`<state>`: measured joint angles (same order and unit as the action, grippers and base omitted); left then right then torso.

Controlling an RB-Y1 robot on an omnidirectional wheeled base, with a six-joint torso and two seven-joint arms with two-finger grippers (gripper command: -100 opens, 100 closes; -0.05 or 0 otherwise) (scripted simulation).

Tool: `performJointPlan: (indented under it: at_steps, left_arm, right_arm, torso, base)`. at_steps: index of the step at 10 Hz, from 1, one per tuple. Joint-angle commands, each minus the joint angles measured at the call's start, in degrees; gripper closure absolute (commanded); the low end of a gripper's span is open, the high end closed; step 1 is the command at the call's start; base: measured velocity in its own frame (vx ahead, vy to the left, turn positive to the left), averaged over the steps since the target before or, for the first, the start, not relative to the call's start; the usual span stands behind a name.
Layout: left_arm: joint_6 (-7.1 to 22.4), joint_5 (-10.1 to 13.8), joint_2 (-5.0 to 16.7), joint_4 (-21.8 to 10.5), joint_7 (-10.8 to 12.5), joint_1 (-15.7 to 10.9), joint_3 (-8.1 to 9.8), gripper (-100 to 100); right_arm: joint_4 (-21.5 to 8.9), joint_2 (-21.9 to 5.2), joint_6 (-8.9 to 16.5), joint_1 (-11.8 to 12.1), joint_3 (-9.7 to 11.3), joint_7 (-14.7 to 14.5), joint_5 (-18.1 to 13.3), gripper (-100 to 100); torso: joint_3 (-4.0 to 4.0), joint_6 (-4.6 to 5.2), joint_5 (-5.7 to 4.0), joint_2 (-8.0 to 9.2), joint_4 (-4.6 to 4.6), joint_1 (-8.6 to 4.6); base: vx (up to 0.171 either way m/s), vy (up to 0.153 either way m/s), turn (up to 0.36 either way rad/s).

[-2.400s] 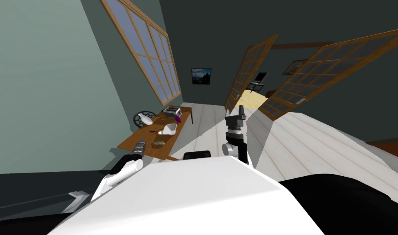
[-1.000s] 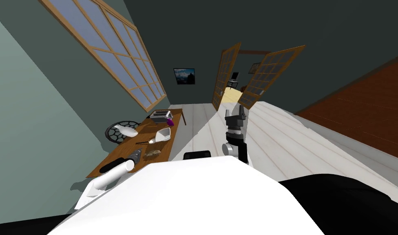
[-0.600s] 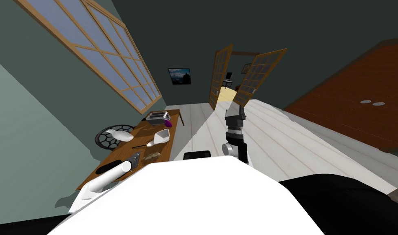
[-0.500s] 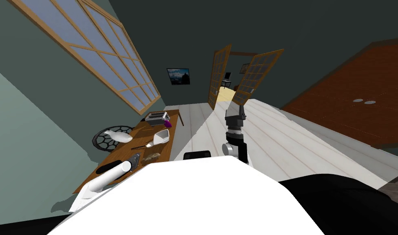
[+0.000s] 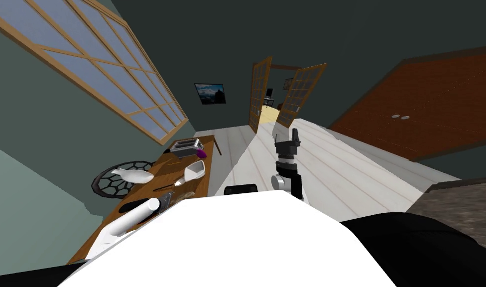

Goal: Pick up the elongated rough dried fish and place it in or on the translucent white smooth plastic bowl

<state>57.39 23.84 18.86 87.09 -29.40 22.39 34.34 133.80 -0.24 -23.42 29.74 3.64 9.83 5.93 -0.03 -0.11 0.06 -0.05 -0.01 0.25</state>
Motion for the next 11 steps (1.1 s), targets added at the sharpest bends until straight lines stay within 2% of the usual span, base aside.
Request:
performJointPlan:
  at_steps: [1,2,3,6,7,8,9,11]
  left_arm:
    - [1.7,0.5,0.2,-2.0,-0.5,-0.5,0.12,-100]
    - [2.9,0.8,-0.1,-3.3,-0.7,-0.8,0.03,-100]
    - [2.9,0.8,-0.1,-3.3,-0.7,-0.8,0.03,-100]
    - [5.1,1.2,-1.6,-6.3,-1.2,-0.9,-0.92,-100]
    - [5.3,1.2,-1.3,-4.8,-0.8,-0.6,-0.63,-100]
    - [5.5,1.2,-1.4,-4.9,-0.9,-0.6,-0.65,0]
    - [3.6,0.6,-1.7,-6.8,-0.3,-1.3,-1.61,-100]
    - [2.2,0.1,-1.9,-8.3,0.1,-1.9,-2.34,-100]
  right_arm:
    - [0.0,0.0,0.0,0.0,0.0,0.0,0.0,0]
    - [0.0,0.0,0.0,0.0,0.0,0.0,0.0,0]
    - [0.0,0.0,0.0,0.0,0.0,0.0,0.0,0]
    - [0.0,0.0,0.0,0.0,0.0,0.0,0.0,0]
    - [0.0,0.0,0.0,0.0,0.0,0.0,0.0,0]
    - [0.0,0.0,0.0,0.0,0.0,0.0,0.0,0]
    - [0.0,0.0,0.0,0.0,0.0,0.0,0.0,0]
    - [0.0,0.0,0.0,0.0,0.0,0.0,0.0,0]
  torso:
    - [0.00,0.00,0.00,0.00,0.00,0.00]
    - [-0.01,0.03,0.00,-0.02,0.00,-0.02]
    - [-0.04,0.02,0.00,-0.07,-0.01,0.01]
    - [-0.10,0.02,-0.01,-0.19,-0.04,-0.04]
    - [-0.12,0.00,-0.01,-0.20,-0.05,-0.03]
    - [-0.09,-0.01,-0.03,-0.15,-0.04,-0.12]
    - [-0.06,-0.01,-0.04,-0.10,-0.02,-0.19]
    - [-0.02,0.00,-0.04,-0.03,-0.01,-0.21]
  base:
    - [-0.003,0.047,-0.145]
    - [0.013,0.061,-0.199]
    - [0.015,0.048,-0.068]
    - [0.035,0.043,-0.125]
    - [0.017,0.021,-0.014]
    - [0.000,0.000,0.000]
    - [-0.009,0.022,-0.020]
    - [-0.007,0.000,-0.022]
